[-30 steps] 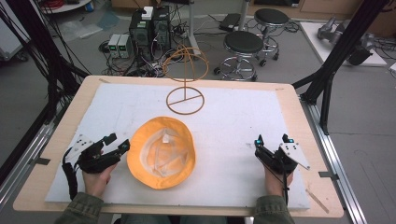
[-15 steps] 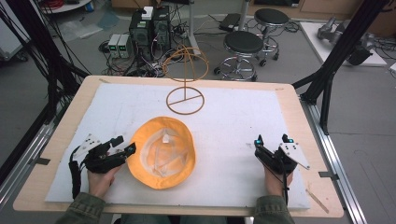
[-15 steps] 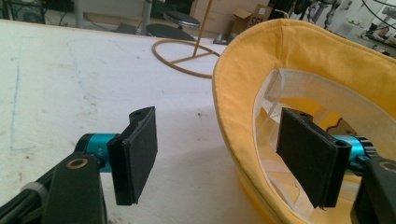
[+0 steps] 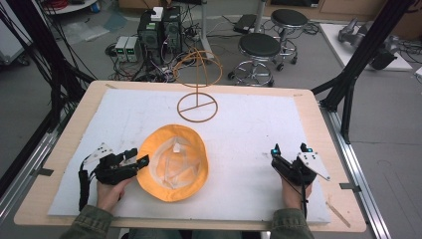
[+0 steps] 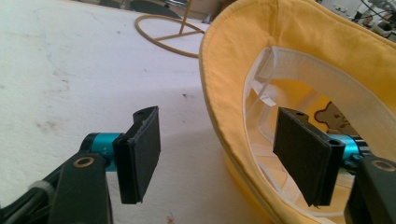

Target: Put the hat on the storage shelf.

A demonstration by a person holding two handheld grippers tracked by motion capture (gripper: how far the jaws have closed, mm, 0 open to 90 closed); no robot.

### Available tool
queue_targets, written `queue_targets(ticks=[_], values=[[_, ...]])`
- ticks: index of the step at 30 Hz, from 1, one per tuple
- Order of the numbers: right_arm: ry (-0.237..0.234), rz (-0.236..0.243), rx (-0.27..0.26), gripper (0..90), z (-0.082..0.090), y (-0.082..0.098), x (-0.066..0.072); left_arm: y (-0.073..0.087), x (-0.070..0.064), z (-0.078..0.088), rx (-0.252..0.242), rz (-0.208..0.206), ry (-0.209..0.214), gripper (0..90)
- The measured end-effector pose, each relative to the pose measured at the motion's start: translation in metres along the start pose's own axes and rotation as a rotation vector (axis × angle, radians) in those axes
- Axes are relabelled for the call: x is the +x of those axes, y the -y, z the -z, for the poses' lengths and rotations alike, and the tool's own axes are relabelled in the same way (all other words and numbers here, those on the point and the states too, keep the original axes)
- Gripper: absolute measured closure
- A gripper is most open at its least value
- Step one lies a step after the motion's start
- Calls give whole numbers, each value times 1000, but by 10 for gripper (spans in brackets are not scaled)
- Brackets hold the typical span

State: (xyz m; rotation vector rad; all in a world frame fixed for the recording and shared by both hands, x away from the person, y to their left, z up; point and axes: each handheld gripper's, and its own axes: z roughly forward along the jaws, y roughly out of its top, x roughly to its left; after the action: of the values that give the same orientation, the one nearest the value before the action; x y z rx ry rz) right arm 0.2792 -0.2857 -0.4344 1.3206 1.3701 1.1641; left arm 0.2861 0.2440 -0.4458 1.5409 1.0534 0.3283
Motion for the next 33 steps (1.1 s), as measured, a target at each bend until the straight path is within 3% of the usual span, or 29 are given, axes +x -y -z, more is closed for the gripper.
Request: queue_targets(ticks=[3,7,9,12,14,16,27,31,33], values=[[-1,-1,1,119,0,0,0,0,1,-1,16,25,26,386],[-1,-2,1,119,0,0,1,1,1,-3,32,27,21,469],[-3,4,4,119,0,0,1,1,0,-4,48,33,15,555],[-4,1,6,119,0,0,2,0,-1,-3,32,54,47,726],[-4,2,6,119,0,0,1,-1,-3,-2,9,68,77,788],[-4,2,7,119,0,0,1,-2,-4,-2,8,73,80,846],[-6,7,7,119,0,0,2,-4,-8,0,-26,56,93,866],[-7,3,10,119,0,1,2,-4,-10,1,-42,53,87,867],[-7,-1,12,119,0,1,2,-6,-12,2,-44,32,74,867]])
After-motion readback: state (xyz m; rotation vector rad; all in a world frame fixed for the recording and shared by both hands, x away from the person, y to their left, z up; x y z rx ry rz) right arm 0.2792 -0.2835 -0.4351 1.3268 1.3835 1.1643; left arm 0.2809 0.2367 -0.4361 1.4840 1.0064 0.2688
